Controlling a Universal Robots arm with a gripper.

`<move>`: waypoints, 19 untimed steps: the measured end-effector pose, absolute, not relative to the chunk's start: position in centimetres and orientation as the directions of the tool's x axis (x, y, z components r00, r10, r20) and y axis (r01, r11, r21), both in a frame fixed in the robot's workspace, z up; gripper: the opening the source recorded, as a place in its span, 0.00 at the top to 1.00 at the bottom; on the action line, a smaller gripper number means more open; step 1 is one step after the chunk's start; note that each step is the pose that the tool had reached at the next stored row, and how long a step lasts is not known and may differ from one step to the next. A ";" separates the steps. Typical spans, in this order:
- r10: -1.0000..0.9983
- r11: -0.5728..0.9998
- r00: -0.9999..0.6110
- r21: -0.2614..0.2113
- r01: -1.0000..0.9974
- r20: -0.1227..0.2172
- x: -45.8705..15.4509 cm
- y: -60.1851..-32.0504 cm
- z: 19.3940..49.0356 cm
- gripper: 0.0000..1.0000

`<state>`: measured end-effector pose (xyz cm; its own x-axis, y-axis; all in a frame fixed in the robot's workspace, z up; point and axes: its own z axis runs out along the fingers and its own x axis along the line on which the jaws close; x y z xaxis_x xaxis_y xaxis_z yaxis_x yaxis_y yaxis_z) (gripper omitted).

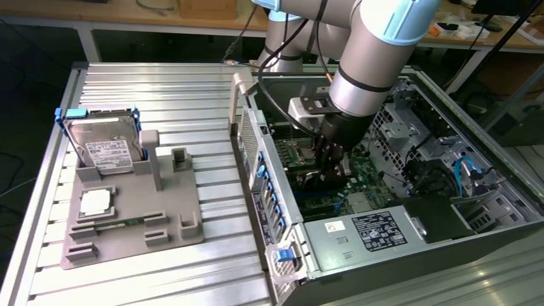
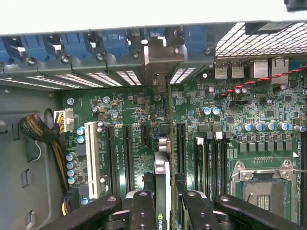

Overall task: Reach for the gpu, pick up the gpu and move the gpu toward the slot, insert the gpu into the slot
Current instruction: 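Insert the gpu into the slot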

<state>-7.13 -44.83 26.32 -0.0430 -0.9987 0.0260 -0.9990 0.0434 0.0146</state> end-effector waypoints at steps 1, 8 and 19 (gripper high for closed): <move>-0.999 0.043 -0.043 0.015 -0.999 0.026 -7.1 -44.8 26.3 0.73; -0.999 0.043 -0.043 0.015 -0.999 0.022 -7.1 -45.0 26.3 0.73; -0.999 0.043 -0.043 0.015 -0.999 0.019 -7.1 -45.4 26.3 0.73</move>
